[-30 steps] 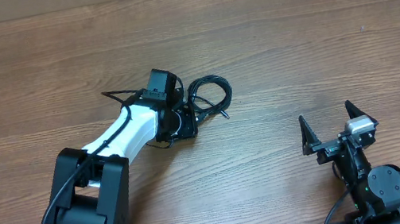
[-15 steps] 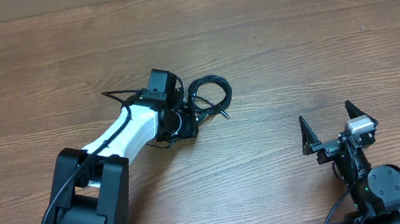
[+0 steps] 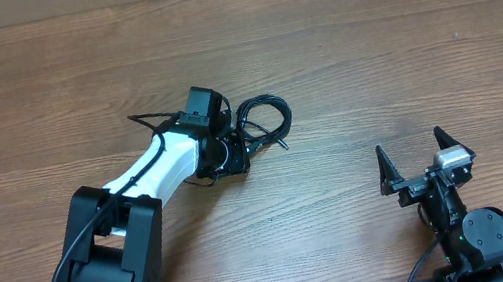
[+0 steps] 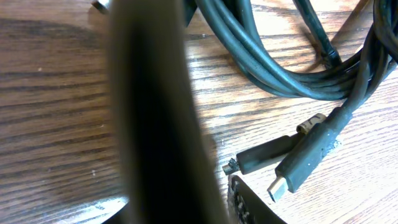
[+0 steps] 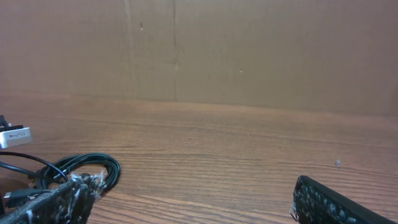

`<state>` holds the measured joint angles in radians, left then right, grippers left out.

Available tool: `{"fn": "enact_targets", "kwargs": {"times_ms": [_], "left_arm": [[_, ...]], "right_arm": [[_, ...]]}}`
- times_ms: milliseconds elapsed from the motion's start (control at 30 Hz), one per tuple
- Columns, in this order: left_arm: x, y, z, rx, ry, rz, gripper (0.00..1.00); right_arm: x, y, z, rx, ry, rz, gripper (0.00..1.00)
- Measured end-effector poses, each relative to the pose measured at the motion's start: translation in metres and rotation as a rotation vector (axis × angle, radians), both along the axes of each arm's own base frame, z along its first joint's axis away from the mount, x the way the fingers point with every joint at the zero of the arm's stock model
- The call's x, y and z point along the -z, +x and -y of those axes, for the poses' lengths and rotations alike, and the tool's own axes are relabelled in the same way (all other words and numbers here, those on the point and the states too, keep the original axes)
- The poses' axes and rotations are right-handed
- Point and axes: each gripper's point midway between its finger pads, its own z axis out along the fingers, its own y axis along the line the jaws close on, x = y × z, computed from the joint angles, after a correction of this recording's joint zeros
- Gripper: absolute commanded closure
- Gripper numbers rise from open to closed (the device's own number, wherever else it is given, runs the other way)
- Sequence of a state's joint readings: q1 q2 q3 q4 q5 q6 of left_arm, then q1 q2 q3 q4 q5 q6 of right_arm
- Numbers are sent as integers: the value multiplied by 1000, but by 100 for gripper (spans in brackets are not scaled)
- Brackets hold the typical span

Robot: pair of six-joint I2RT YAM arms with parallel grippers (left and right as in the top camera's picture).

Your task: Untangle cables

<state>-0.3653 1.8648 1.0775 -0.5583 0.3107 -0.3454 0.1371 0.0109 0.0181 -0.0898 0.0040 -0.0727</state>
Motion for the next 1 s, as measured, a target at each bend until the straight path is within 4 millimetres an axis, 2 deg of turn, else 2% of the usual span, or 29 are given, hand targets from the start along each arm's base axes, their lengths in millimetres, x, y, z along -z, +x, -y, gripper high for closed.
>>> {"fn": "enact_targets", "kwargs": {"times_ms": [367,433,500,600,1000], "left_arm": [[-2,1,1,1,-7,6,52],[-2,2,2,2,-10,7,41],[-4,2,3,5,-16,12,22],[-8,5,5,3,-24,22,0],[-11,8,4,2,-16,37,0]], "right_arm": [[0,0,0,0,0,0,0],[0,0,0,0,1,1,0],[0,0,0,0,0,0,0],[0,0,0,0,0,0,0],[0,0,0,0,0,0,0]]}}
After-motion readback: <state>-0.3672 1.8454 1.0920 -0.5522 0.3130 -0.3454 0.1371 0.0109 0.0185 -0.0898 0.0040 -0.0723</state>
